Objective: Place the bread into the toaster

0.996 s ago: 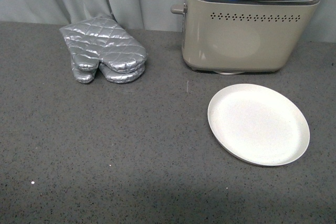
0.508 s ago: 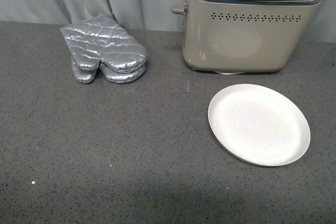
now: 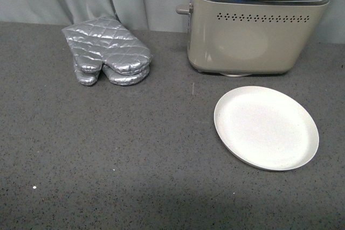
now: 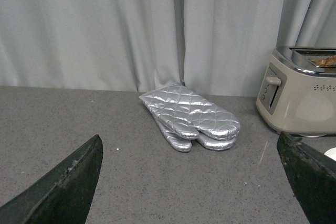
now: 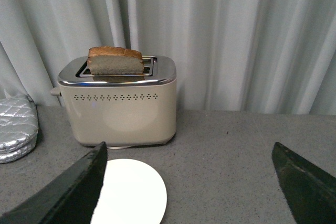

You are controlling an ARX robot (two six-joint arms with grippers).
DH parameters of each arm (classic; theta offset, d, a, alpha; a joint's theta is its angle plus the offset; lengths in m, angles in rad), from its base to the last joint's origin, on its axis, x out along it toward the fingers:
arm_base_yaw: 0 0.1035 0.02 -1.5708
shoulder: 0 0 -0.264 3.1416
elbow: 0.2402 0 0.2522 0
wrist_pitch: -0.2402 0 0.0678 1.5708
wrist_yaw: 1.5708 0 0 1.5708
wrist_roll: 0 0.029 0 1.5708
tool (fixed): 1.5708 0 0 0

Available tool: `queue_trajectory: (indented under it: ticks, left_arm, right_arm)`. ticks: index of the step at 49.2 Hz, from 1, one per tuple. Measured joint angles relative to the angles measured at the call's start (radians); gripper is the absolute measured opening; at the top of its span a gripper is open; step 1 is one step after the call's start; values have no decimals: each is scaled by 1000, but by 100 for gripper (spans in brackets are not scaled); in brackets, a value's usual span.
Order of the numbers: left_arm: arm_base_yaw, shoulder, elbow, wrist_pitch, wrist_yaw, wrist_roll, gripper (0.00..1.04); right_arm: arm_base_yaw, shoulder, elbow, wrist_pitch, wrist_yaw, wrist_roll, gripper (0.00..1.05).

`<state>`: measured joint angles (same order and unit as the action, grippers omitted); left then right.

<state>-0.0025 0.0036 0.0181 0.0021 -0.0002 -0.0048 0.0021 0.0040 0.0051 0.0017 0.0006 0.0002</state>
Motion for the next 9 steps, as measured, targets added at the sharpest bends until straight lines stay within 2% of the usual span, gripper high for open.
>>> queue_trajectory:
  ticks: [1,9]
  left_arm:
    - [0,0,0,0,0,0,98]
    - [0,0,0,0,0,0,98]
  right_arm:
    - [0,0,0,0,0,1,97]
    - [0,0,0,0,0,0,95]
